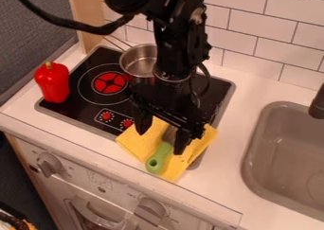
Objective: Take the red object and put it on the right side of the burner
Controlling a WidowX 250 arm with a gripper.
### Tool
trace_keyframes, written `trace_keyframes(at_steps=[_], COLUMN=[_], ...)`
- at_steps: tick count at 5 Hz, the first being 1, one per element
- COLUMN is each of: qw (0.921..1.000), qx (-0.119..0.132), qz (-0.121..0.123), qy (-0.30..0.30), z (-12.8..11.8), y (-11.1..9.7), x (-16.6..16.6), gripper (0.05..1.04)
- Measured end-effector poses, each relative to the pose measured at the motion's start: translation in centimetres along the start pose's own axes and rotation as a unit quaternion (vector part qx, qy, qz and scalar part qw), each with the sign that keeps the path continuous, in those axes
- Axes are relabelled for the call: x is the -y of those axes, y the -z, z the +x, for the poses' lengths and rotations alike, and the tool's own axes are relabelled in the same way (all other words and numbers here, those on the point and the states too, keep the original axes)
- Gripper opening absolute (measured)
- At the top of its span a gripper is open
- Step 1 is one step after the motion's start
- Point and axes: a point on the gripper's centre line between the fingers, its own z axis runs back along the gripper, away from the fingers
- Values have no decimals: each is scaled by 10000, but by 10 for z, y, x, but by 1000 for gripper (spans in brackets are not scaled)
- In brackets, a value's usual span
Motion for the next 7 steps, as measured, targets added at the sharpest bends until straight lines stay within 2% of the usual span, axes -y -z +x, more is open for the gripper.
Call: trace_keyframes(at_steps=[1, 2, 3, 5, 6, 7], qw=[9999, 9988, 9975, 9945, 9923, 9901], qx=[-134, 10, 29, 256, 235, 12], qz=[-12, -169, -276, -325, -388, -346], qy=[15, -462, -644, -963, -1152, -1358], z=[-3, -3, 1, 0, 1, 1], y=[6, -2, -14, -51, -55, -45], x=[1, -29, -63, -143, -170, -185], gripper=[1001, 1001, 1001, 1001, 1001, 1001])
